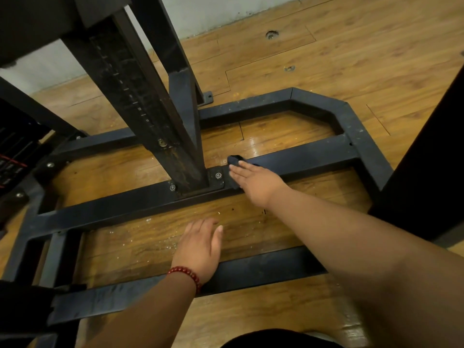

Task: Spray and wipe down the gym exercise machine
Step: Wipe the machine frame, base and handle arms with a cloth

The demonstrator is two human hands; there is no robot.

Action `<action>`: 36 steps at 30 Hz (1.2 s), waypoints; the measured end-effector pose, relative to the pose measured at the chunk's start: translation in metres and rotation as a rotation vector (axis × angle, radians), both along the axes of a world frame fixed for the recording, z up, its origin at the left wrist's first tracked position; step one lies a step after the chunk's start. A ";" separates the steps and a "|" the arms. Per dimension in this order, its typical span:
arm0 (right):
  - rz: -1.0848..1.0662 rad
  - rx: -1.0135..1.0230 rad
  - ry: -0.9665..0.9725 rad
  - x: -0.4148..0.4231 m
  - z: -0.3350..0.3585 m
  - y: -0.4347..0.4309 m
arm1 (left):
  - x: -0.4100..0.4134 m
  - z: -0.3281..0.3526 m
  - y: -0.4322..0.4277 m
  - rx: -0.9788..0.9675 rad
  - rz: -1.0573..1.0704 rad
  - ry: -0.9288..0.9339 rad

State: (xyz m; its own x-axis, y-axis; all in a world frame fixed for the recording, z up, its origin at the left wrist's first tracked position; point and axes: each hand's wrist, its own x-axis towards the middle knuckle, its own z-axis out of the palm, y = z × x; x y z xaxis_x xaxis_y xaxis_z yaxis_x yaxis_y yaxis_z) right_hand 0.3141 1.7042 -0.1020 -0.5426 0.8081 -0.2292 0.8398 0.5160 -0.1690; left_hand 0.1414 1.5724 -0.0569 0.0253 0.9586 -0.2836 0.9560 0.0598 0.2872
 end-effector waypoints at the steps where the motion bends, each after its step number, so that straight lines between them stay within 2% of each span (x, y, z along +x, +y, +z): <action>1: -0.097 0.001 0.001 0.005 0.003 -0.001 | 0.000 0.000 0.000 -0.002 -0.004 0.000; 4: -0.383 0.006 0.020 -0.004 0.011 0.001 | -0.001 -0.001 -0.001 0.008 -0.009 0.002; 6: -0.462 -0.036 0.088 -0.019 0.013 0.008 | -0.001 -0.003 -0.001 0.017 -0.011 0.003; 8: -0.413 -0.074 0.220 -0.038 0.014 0.014 | -0.001 -0.004 -0.001 0.023 -0.009 0.004; 12: -0.136 -0.053 0.401 -0.073 0.010 0.007 | 0.000 -0.003 -0.001 0.025 -0.014 0.013; 13: -0.102 -0.051 0.366 -0.075 0.007 0.005 | -0.001 -0.003 -0.001 0.022 -0.019 0.013; 16: 0.036 -0.035 0.105 -0.061 0.003 0.003 | -0.003 -0.004 -0.001 0.018 -0.019 0.009; 24: 0.195 0.039 0.094 -0.040 0.005 -0.009 | -0.003 -0.004 -0.002 0.042 0.017 -0.005; 28: 0.120 -0.022 0.204 -0.030 0.014 -0.022 | -0.002 -0.005 -0.003 0.054 0.028 -0.009; 31: -0.190 0.115 0.414 -0.025 0.025 -0.022 | -0.002 -0.004 -0.004 0.059 0.027 0.000; 33: -0.335 0.149 0.384 -0.023 0.022 -0.008 | -0.001 -0.004 -0.004 0.053 0.025 0.007; 34: -0.341 0.112 0.332 -0.025 0.020 0.000 | 0.000 -0.003 -0.004 0.048 0.020 0.010; 36: -0.216 0.009 0.190 -0.035 0.015 0.006 | 0.000 -0.002 -0.004 0.042 0.008 0.018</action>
